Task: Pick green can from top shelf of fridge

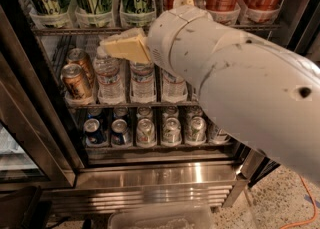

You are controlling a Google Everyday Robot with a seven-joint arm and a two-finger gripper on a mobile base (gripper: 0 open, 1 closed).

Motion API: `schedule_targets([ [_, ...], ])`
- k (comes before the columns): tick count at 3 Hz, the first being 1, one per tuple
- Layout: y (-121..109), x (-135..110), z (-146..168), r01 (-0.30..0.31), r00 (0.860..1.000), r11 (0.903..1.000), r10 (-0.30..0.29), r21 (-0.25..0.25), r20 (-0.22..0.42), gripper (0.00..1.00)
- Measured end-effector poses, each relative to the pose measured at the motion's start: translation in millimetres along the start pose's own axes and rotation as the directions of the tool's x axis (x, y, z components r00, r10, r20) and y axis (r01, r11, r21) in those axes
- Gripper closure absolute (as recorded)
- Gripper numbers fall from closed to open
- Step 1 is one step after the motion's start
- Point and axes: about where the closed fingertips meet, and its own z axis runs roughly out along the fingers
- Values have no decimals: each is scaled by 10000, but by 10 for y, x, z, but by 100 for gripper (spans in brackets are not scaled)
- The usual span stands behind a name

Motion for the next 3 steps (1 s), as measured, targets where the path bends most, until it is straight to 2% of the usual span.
schedule_targets([
  [1,9,-20,-4,-4,10000,10000,4,11,35,0],
  [3,-74,-38,-8,149,9985,9980,-181,614,519,0],
])
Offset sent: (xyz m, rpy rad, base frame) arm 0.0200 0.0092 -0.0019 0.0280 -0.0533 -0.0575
